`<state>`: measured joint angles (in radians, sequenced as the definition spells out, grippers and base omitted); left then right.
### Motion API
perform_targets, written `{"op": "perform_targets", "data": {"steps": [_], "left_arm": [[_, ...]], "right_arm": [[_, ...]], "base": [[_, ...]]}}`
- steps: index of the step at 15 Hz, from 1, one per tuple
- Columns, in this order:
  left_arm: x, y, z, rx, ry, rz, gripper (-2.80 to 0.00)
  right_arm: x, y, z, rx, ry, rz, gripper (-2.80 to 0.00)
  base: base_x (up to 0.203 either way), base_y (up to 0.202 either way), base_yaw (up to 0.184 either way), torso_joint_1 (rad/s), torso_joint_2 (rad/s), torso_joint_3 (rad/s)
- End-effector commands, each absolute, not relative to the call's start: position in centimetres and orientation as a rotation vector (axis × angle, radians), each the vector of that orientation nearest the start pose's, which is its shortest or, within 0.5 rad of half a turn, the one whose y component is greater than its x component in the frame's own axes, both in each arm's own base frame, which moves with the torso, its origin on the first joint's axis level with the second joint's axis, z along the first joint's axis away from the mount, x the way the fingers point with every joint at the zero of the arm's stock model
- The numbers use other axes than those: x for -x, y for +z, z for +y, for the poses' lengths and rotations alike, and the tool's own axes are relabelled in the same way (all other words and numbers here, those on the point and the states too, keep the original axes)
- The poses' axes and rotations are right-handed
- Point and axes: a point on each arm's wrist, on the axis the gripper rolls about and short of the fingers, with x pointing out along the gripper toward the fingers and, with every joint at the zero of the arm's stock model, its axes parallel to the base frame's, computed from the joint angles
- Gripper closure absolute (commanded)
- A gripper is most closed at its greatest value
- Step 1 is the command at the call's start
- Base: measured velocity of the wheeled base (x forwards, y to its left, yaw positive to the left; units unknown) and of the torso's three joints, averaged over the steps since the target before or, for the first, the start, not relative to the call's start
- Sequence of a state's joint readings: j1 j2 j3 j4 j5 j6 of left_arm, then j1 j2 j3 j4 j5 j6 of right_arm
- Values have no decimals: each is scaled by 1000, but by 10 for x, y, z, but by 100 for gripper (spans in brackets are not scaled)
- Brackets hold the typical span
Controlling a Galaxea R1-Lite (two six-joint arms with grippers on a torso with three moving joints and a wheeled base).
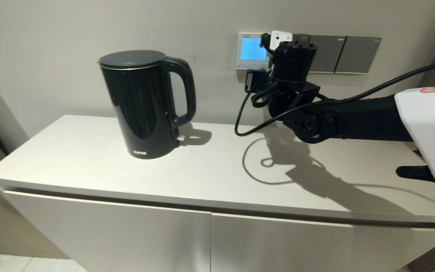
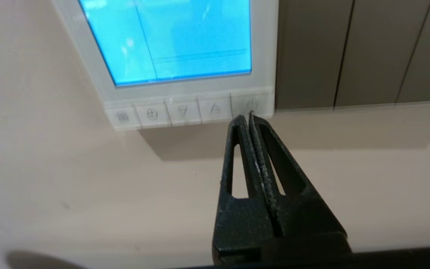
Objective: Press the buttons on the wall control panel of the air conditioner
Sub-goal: Turn off the central air conditioner
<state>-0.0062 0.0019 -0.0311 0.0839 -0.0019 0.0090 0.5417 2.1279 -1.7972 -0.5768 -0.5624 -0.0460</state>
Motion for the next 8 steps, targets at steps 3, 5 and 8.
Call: {"op": "perform_targets", "data": {"steps": [3,5,8], "left_arm": [[25,75,0,-9,-9,55,0],[25,75,0,-9,-9,55,0],[25,75,0,-9,-8,55,0]], "right_arm": [[-363,302,221,-91,-1,-203,0],[-348,306,225,-96,13,-200,0],[-323,317,220,-102,20,-232,0]], "base": [[0,0,0,0,0,0],[0,0,0,0,0,0],[0,0,0,0,0,0]]}}
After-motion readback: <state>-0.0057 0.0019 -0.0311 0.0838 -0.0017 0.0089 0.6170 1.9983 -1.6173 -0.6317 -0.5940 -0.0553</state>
